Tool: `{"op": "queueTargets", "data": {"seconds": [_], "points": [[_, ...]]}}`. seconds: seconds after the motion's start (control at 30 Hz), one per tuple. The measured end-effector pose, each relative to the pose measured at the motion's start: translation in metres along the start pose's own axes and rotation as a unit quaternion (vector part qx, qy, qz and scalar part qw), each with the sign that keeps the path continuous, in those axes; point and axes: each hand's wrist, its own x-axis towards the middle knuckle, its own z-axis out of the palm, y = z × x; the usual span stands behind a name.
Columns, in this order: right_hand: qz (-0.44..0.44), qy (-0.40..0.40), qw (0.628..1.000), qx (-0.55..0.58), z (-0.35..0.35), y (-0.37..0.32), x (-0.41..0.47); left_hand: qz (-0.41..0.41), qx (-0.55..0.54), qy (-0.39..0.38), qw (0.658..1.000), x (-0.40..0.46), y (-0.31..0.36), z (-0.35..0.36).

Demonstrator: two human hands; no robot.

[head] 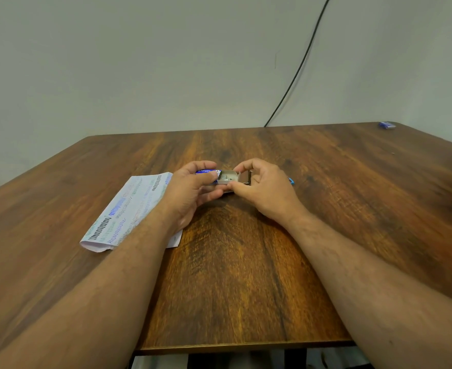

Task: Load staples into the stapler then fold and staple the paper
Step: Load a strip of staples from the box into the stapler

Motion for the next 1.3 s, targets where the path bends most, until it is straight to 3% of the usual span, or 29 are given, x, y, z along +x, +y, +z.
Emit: {"op": "queueTargets", "data": {"seconds": [0.17,0.5,0.8,1.13,1.3], "points": [[-0.032,0.022,0.998,-0.042,0.000,-0.002,-0.001,0.005,-0.013,-0.012,1.000,0.000,0.000,-0.001],[-0.035,0.061,0.997,0.012,0.000,0.000,-0.003,-0.002,-0.020,-0.002,1.000,0.001,0.000,0.000],[-0.071,0.035,0.997,0.002,0.000,0.001,-0.003,0.020,-0.011,-0.029,0.999,0.002,-0.004,-0.004],[-0.074,0.039,0.996,-0.018,0.005,0.009,0.003,0.016,-0.009,-0.006,1.000,0.003,-0.004,-0.001],[-0.082,0.030,0.995,-0.042,0.003,0.003,-0.001,0.018,0.034,-0.061,0.997,0.002,-0.006,-0.003]]}}
